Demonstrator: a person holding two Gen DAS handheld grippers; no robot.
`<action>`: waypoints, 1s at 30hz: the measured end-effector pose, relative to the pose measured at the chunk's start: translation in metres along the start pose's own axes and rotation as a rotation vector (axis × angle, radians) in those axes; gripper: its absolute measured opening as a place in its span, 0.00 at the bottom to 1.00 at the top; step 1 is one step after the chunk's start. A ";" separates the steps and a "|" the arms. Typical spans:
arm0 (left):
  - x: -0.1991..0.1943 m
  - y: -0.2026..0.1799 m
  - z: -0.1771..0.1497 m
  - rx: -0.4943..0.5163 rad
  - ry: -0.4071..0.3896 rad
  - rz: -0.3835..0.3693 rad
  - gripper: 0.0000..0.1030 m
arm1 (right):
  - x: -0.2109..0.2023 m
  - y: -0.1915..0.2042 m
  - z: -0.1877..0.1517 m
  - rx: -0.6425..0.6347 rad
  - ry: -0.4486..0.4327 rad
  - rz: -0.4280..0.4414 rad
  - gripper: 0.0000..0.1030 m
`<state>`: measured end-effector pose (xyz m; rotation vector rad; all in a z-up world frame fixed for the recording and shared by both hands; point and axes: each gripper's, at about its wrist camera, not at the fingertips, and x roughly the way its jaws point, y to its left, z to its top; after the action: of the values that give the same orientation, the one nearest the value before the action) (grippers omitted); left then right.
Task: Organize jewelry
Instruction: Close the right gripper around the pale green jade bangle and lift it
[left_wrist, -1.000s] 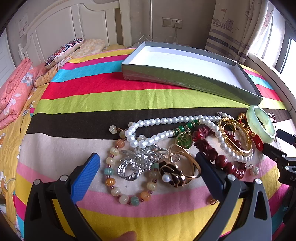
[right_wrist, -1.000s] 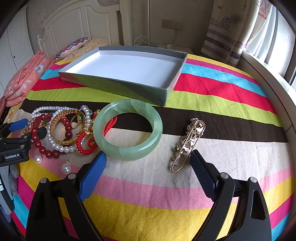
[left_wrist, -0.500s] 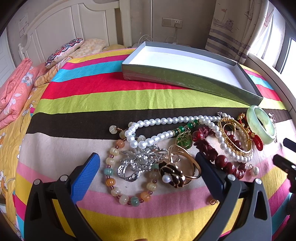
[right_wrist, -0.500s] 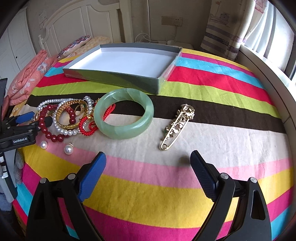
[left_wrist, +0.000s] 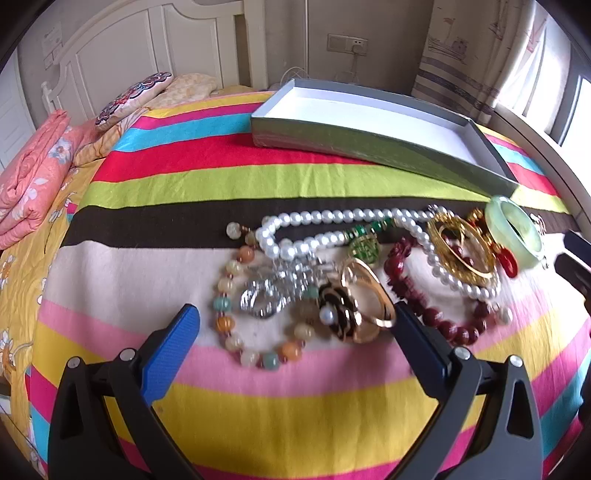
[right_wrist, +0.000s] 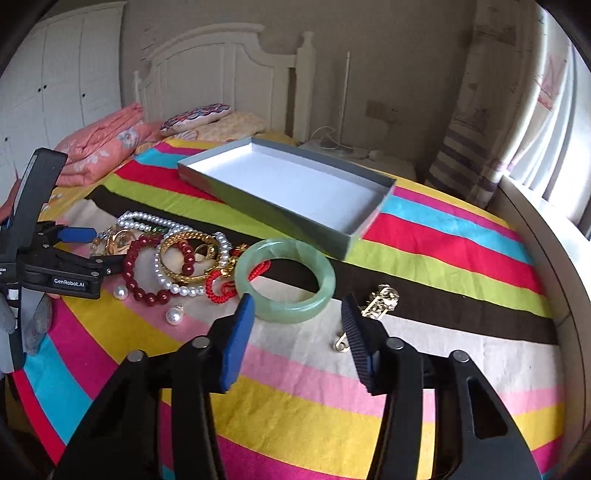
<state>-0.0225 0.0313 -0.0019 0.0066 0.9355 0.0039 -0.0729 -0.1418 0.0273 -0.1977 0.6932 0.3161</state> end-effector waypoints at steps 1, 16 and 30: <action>-0.003 0.001 -0.004 0.007 0.001 -0.006 0.98 | 0.004 0.003 0.002 -0.024 0.013 0.011 0.37; -0.024 0.004 -0.028 0.005 -0.016 -0.060 0.98 | 0.049 0.027 0.018 -0.305 0.157 0.167 0.23; -0.054 0.004 -0.035 0.001 -0.153 -0.123 0.72 | -0.021 0.000 -0.003 0.066 -0.119 0.358 0.15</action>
<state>-0.0831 0.0351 0.0208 -0.0495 0.7813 -0.1096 -0.0900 -0.1471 0.0385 0.0104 0.6182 0.6411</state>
